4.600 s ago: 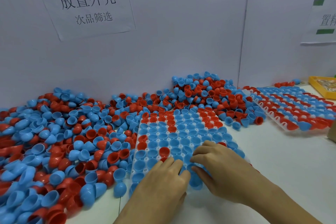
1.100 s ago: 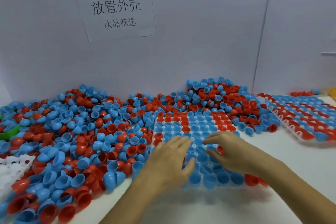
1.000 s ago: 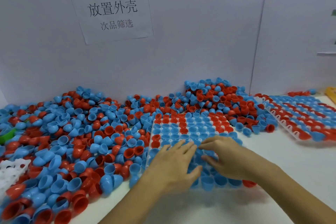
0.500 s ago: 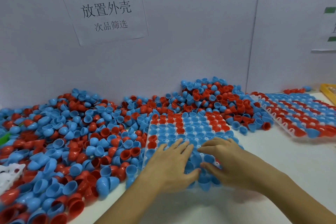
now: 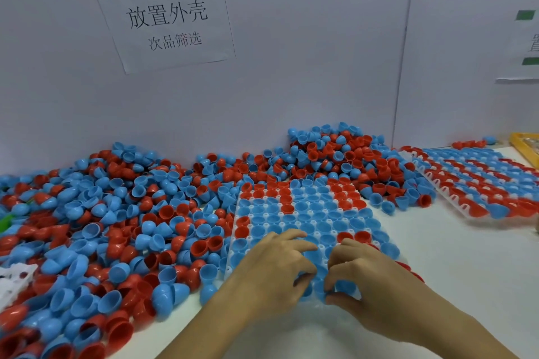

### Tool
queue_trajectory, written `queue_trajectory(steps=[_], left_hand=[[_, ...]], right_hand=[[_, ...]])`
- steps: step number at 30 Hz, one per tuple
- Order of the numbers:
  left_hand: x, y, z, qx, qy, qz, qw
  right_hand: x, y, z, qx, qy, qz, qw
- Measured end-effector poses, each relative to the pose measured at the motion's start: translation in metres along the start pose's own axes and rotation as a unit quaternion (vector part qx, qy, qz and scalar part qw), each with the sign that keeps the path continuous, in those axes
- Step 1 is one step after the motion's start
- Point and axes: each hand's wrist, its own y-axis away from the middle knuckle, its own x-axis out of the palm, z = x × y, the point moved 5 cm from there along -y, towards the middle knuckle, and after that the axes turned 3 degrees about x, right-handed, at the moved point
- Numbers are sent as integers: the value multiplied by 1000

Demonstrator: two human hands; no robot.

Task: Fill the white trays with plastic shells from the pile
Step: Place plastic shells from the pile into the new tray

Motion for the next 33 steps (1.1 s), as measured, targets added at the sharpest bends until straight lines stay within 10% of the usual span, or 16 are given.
queue_trajectory(steps=[33], left_hand=[[-10, 29, -11, 44, 0, -70, 997]], right_hand=[[-2, 0, 4, -16, 29, 9, 999]])
